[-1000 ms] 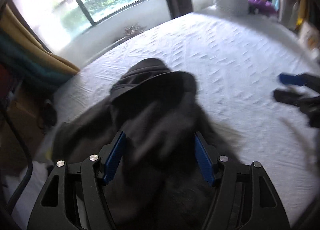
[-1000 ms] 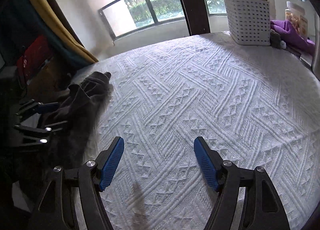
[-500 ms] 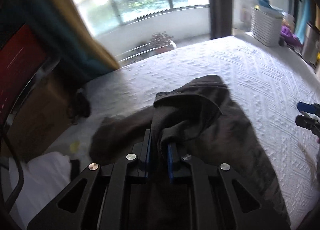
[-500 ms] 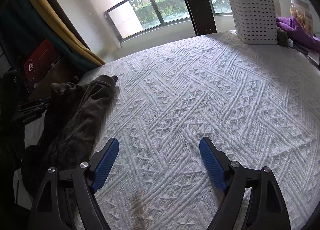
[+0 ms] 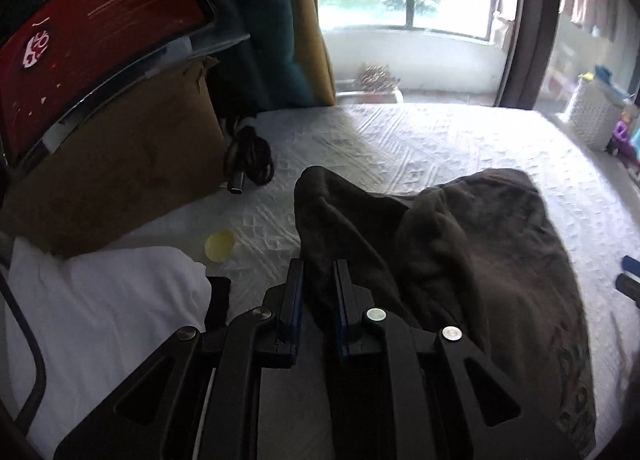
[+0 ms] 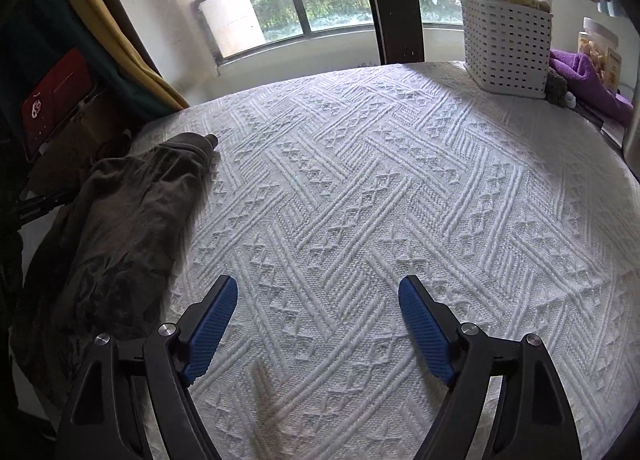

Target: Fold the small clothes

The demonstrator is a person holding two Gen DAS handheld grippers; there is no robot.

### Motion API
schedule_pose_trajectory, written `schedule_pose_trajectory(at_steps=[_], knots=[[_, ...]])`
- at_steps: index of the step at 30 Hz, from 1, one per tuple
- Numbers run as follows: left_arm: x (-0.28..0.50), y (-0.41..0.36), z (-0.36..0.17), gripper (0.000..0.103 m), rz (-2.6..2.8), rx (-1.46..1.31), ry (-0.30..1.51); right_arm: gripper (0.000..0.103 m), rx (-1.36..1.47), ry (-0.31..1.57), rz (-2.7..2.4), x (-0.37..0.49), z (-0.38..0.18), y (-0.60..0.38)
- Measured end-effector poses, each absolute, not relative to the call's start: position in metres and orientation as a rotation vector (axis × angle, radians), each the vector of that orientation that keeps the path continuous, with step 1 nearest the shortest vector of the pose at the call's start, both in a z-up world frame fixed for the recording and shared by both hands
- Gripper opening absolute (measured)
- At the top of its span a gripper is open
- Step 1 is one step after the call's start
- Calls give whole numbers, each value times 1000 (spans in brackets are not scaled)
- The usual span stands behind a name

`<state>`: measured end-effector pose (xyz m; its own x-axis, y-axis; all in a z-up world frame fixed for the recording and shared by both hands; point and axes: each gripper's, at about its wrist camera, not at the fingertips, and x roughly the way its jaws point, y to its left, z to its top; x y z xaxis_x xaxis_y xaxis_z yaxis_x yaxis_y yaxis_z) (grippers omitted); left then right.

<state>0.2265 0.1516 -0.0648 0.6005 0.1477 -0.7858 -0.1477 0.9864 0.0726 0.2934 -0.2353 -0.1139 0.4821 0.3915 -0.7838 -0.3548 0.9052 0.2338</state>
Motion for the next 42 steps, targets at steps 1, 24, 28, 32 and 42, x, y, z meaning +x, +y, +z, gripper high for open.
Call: schedule_pose_trajectory(at_steps=[1, 24, 28, 32, 42], knots=[[222, 150, -62, 24, 160, 6, 897, 84, 39, 966, 454, 292, -112, -232], [147, 162, -101, 40, 138, -71, 1008, 84, -82, 957, 526, 253, -92, -162], [125, 171, -95, 40, 149, -105, 978, 84, -99, 950, 551, 247, -90, -151], [111, 160, -64, 40, 106, -109, 870, 84, -109, 940, 573, 240, -87, -143], [119, 88, -50, 40, -114, -67, 845, 84, -90, 924, 556, 223, -83, -161]])
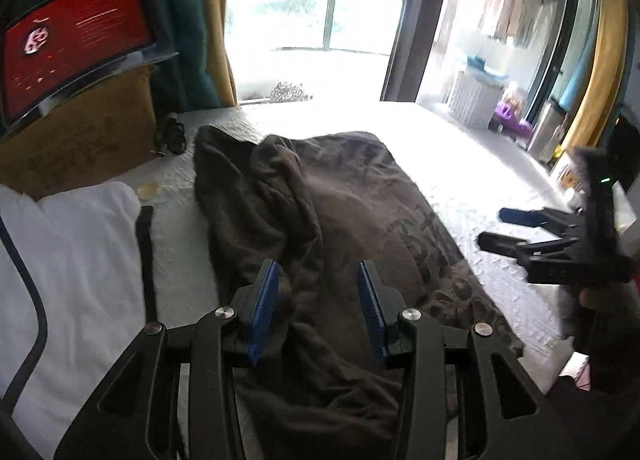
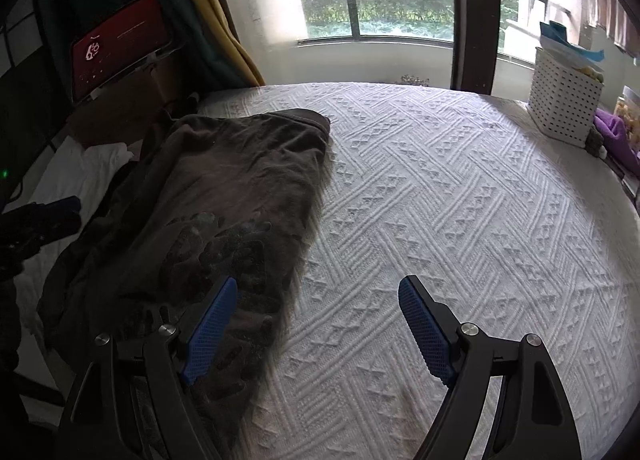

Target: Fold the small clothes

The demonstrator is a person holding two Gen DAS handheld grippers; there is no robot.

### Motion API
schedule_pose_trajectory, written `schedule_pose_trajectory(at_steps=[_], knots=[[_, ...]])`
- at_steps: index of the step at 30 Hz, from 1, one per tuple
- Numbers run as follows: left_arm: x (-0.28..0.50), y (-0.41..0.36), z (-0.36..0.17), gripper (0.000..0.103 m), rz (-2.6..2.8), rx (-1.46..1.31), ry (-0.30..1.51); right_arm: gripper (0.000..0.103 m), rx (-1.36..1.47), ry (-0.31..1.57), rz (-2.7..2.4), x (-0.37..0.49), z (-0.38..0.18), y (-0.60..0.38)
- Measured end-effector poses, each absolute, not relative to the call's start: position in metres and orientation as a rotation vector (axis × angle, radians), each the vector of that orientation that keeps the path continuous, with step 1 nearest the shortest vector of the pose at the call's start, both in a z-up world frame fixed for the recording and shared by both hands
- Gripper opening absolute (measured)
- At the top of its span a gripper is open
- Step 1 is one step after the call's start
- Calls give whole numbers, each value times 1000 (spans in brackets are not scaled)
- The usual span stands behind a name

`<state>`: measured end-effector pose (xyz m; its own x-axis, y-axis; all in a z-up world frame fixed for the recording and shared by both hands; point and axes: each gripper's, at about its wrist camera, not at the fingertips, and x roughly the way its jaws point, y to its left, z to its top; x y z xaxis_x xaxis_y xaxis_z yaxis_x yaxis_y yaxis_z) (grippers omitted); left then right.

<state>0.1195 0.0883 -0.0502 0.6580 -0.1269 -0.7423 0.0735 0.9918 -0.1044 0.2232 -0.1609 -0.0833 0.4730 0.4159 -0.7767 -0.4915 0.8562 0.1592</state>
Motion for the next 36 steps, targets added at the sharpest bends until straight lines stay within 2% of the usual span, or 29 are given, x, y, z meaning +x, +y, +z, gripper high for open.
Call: schedule_pose_trajectory(at_steps=[6, 12, 16, 22, 30, 32, 33, 34, 36], knots=[[151, 72, -77, 39, -65, 75, 926, 84, -65, 917, 526, 218, -82, -181], [151, 80, -94, 8, -43, 157, 964, 84, -29, 921, 496, 220, -85, -197], [136, 94, -80, 2, -12, 97, 920, 84, -28, 931, 503, 221, -89, -196], [126, 101, -82, 2, 53, 64, 948, 84, -51, 920, 543, 217, -84, -183], [82, 90, -57, 3, -40, -15, 906, 84, -69, 903, 566, 197, -79, -178], [75, 85, -55, 7, -70, -30, 900, 84, -73, 895, 571, 190, -77, -178], [73, 82, -55, 21, -79, -34, 900, 84, -76, 891, 572, 187, -76, -178], [69, 79, -56, 43, -85, -37, 898, 84, -78, 887, 573, 182, -75, -178], [67, 76, -58, 57, -95, -51, 890, 84, -80, 886, 574, 176, -75, -178]])
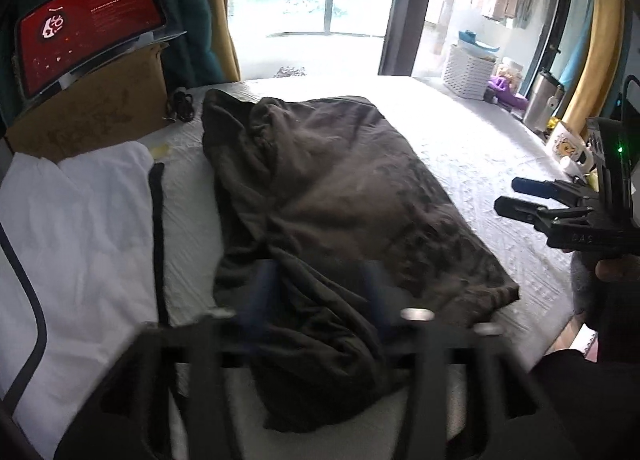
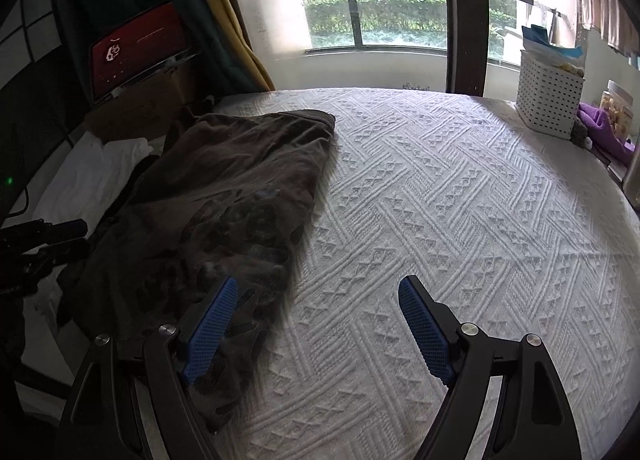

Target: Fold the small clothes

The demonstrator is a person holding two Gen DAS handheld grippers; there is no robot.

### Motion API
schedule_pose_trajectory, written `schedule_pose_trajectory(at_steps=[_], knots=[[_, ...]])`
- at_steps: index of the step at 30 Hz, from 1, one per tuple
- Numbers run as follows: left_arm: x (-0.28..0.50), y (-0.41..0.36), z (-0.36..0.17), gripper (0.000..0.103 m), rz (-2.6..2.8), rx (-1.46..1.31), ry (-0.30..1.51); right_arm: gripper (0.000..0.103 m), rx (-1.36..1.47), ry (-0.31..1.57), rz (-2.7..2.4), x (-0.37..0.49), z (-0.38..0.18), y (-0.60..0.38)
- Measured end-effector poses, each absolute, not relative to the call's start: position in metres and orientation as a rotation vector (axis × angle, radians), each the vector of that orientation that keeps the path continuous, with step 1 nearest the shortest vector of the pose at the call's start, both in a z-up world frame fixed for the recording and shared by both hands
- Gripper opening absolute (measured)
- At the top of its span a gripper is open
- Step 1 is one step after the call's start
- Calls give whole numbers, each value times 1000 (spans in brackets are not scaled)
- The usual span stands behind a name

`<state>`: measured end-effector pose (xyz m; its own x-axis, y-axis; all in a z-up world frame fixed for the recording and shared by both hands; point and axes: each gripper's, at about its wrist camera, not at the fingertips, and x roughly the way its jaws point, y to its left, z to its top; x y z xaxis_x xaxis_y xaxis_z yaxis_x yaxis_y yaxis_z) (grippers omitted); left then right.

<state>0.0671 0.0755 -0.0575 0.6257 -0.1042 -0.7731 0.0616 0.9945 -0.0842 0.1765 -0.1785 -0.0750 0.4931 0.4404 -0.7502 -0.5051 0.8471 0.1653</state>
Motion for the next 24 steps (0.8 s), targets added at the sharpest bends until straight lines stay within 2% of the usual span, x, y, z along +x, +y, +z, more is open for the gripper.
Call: schedule_pose_trajectory(at_steps=[9, 11, 12, 14, 18, 24], knots=[[52, 60, -69, 56, -126, -29, 867, 84, -91, 897, 588, 148, -83, -175], [51, 61, -76, 46, -128, -36, 876, 84, -97, 899, 597, 143, -85, -171], [50, 62, -79, 36, -122, -33, 884, 84, -100, 900, 600, 141, -86, -170], [48, 64, -86, 32, -112, -28, 895, 84, -105, 904, 607, 137, -89, -166], [39, 68, -88, 15, -113, -33, 891, 84, -114, 909, 615, 132, -92, -161], [23, 76, -89, 11, -110, -54, 871, 84, -175, 919, 601, 128, -100, -151]])
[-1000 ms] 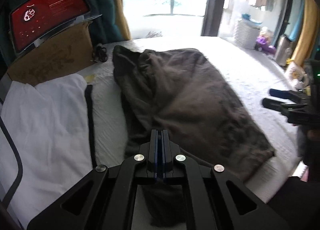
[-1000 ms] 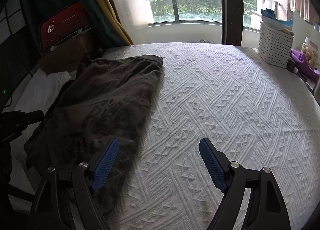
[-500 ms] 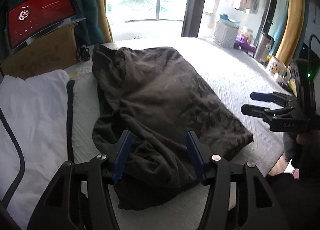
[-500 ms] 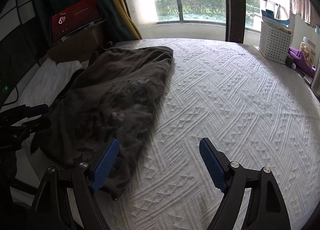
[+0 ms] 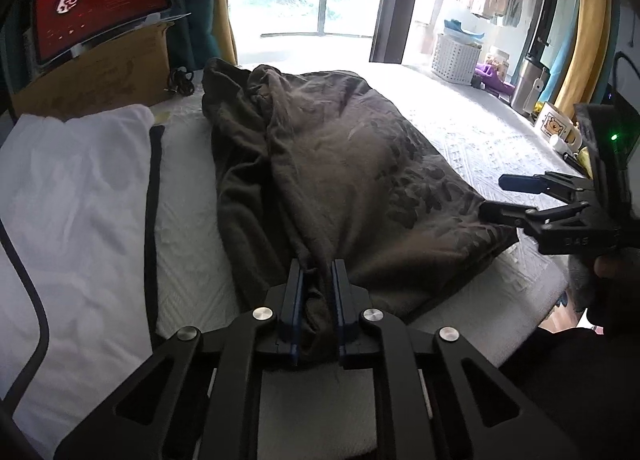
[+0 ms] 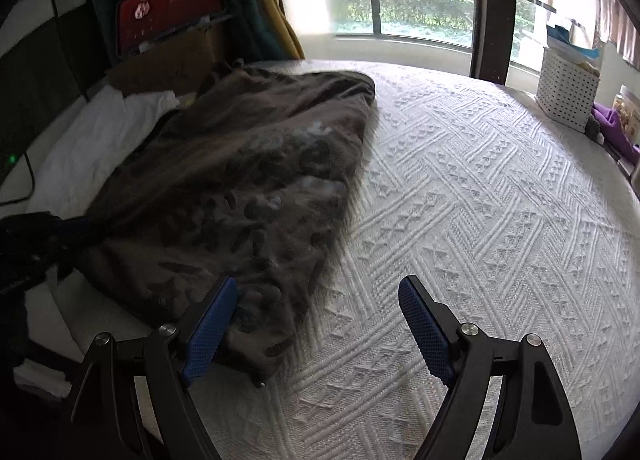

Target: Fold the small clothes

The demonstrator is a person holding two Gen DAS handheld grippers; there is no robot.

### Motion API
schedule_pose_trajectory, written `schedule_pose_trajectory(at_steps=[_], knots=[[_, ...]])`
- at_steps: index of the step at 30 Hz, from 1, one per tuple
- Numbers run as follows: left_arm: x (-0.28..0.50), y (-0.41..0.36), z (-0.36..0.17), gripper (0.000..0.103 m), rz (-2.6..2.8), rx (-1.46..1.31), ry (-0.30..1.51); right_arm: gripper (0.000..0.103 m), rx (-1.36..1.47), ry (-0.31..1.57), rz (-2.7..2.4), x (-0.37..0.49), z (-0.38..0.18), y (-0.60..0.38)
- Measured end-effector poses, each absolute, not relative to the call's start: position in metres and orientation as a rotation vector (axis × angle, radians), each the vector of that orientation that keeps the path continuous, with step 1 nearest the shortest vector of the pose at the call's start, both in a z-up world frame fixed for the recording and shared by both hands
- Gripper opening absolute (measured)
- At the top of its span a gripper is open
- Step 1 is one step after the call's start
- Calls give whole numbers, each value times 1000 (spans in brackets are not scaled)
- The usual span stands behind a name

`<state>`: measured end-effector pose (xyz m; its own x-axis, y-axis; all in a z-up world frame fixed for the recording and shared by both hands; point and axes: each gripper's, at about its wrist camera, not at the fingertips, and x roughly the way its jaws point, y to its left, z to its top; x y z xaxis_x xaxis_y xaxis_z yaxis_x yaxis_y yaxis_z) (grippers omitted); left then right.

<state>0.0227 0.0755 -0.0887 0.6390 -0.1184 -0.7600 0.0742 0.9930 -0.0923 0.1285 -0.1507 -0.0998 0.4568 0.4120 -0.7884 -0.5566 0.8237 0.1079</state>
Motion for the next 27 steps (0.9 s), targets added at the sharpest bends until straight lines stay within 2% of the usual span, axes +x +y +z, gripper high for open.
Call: schedule_pose_trajectory(at_steps=[11, 16, 22, 27], knots=[[15, 81, -101, 11, -114, -92, 915, 84, -245, 932, 575, 118, -117, -162], [16, 106, -90, 13, -168, -244, 934, 84, -249, 941, 586, 120, -114, -164], [35, 114, -59, 13, -133, -172, 847, 84, -212, 933, 570, 136, -101, -170], [73, 125, -65, 13, -79, -120, 844, 84, -190, 923, 557, 155, -94, -171]])
